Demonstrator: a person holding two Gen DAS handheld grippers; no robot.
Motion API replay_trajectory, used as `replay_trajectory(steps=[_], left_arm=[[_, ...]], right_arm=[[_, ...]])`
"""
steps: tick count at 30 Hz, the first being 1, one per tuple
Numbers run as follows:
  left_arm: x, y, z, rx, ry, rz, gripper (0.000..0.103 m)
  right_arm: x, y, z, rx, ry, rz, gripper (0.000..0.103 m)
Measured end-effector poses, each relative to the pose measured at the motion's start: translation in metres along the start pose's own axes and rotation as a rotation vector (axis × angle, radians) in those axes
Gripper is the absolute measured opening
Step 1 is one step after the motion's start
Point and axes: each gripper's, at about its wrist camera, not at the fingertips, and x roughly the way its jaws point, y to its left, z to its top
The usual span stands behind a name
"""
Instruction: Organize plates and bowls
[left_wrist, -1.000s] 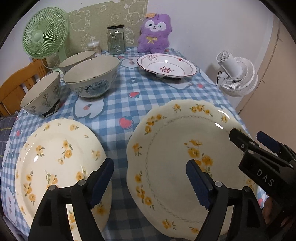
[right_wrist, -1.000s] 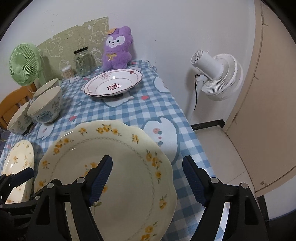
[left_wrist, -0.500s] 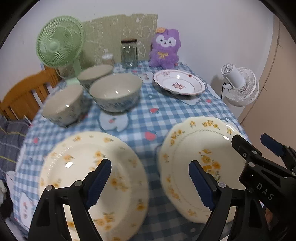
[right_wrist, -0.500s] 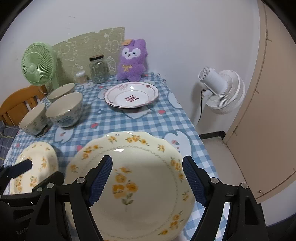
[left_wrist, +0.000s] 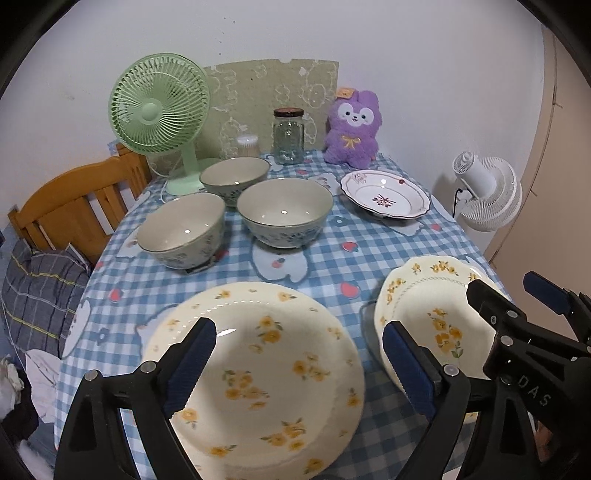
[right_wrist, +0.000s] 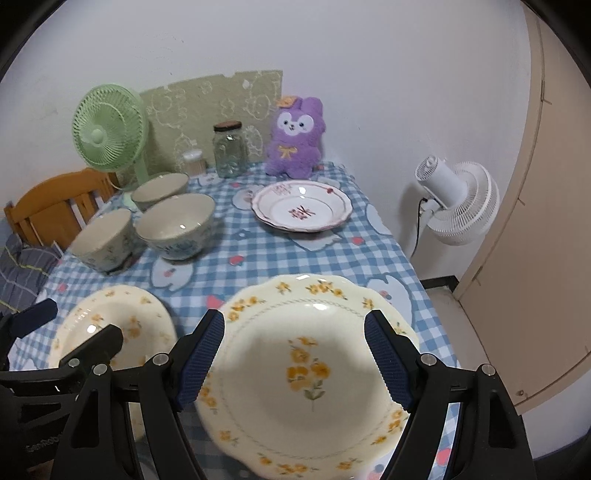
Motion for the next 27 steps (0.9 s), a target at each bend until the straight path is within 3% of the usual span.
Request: replay_trajectory(steps=[11, 27], left_arm=[[-0.010, 0.039, -0.005, 0.003, -0.026, 0.016, 0.096], [0.013, 0.081, -0.022, 0.005, 0.027, 0.053, 0.096]], right_arm=[[-0.010, 0.038, 0.001, -0.012, -0.006, 0.029, 0.083], [0.024, 0.083, -0.010, -0.052, 0.082, 0.087, 0.083]])
